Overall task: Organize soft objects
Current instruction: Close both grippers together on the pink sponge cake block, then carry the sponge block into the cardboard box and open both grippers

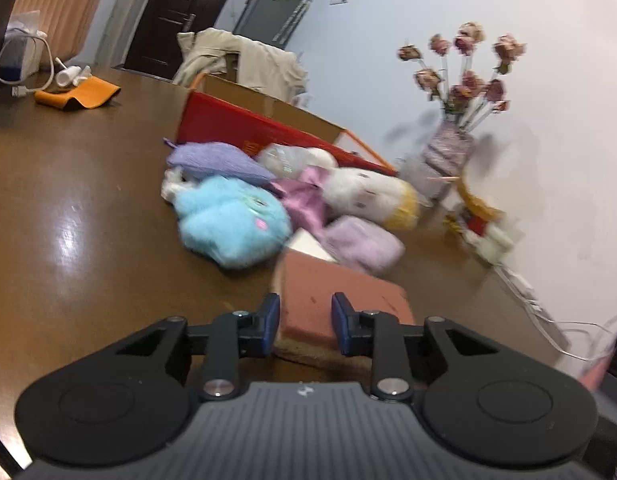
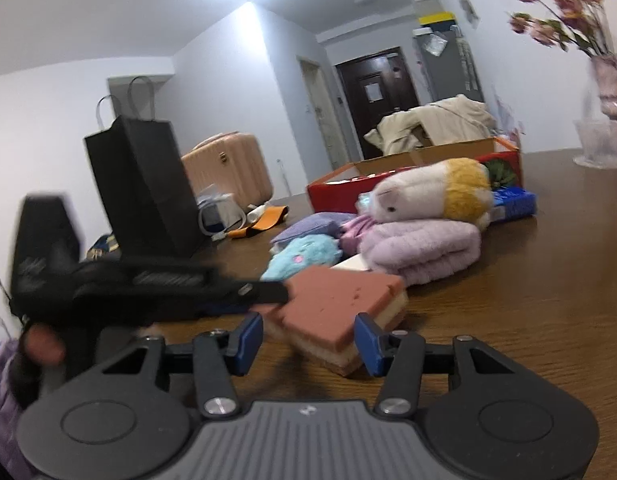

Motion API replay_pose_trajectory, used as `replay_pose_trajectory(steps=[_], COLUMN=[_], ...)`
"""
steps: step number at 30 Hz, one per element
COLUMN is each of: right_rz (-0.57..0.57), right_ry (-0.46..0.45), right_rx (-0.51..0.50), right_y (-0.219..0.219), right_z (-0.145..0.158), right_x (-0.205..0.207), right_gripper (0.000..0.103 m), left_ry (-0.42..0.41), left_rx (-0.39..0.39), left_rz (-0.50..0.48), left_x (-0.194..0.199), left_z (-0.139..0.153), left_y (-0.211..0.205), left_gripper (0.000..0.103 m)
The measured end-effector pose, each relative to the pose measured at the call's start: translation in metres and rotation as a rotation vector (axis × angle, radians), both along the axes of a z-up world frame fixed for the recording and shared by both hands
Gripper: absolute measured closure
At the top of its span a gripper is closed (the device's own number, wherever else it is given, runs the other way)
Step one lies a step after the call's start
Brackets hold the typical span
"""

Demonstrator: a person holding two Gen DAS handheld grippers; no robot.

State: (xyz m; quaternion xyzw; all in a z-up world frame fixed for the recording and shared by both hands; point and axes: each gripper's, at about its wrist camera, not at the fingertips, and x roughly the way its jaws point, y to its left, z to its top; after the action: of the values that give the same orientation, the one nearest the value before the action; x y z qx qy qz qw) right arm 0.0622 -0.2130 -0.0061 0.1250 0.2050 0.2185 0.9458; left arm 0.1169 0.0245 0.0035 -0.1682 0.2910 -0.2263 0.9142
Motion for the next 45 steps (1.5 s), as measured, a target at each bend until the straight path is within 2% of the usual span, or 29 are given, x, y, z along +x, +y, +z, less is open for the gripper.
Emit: replay_pose_trajectory(steps=[2, 6, 13, 14, 15, 17, 21, 24, 28, 32, 34, 36, 38, 41, 45], right_rz=[-0.022, -0.064, -0.039, -0.029, -0.019, -0.017, -0.006, 0.005, 0.015, 0.011, 0.015, 0.005, -0.008, -0.028, -0.040], right_ry=[-0.002, 0.000, 0.120, 0.130, 0.140, 0.144, 0.072, 0.013, -0.028, -0.050, -0.004, 0.050, 0.112, 0.242, 0.408], right_rx=[0.027, 0.036, 0.081, 0.082, 0.083, 0.083, 0.077, 0.076, 0.064, 0.045, 0.065, 0.063, 0.058, 0.048, 0.053], right_y=[-0.012, -0.025, -0.024, -0.023, -0.022, -0.021, -0.023, -0.026, -0.027, -0.024, -0.024, -0.020, -0.014, -0.004, 0.008], right_z=[0.004, 0.008, -0.003, -0.006, -0.008, -0.007, 0.021, 0.053, 0.093, 0.133, 0.145, 0.150, 0.143, 0.113, 0.061], right_x=[-0.002, 0.006, 0.039, 0.041, 0.044, 0.044, 0.041, 0.057, 0.114, 0.200, 0.258, 0.319, 0.376, 0.455, 0.527], right_gripper=[0.054, 0.054, 0.057, 0.060, 0.066, 0.067, 0.070, 0.070, 0.070, 0.070, 0.071, 0.071, 0.071, 0.071, 0.072], left_ry=[-0.013, -0.047, 0.035, 0.043, 0.047, 0.040, -0.039, -0.091, -0.122, -0.133, -0.110, -0.085, -0.042, 0.090, 0.167], left_rx=[-0.017, -0.011, -0.006, -0.011, -0.018, -0.019, -0.054, -0.067, -0.066, -0.050, -0.049, -0.011, 0.014, 0.046, 0.181], left_rz=[-0.006, 0.008, 0.011, 0.001, -0.011, 0.002, 0.008, 0.017, 0.032, 0.027, 0.056, 0.070, 0.080, 0.114, 0.153], left_x=[-0.014, -0.020, 0.005, 0.006, 0.007, 0.005, 0.000, 0.016, 0.076, 0.166, 0.215, 0.271, 0.323, 0.398, 0.451], left_z=[0.005, 0.013, 0.000, -0.002, -0.004, -0.002, 0.026, 0.057, 0.101, 0.141, 0.152, 0.157, 0.149, 0.119, 0.079], left_y=[-0.001, -0.003, -0.007, -0.008, -0.009, -0.010, -0.007, -0.009, -0.012, -0.012, -0.012, -0.013, -0.011, -0.010, -0.015], left_gripper=[0.072, 0.051, 0.052, 0.063, 0.065, 0.067, 0.068, 0.068, 0.069, 0.070, 0.069, 0.069, 0.070, 0.070, 0.069])
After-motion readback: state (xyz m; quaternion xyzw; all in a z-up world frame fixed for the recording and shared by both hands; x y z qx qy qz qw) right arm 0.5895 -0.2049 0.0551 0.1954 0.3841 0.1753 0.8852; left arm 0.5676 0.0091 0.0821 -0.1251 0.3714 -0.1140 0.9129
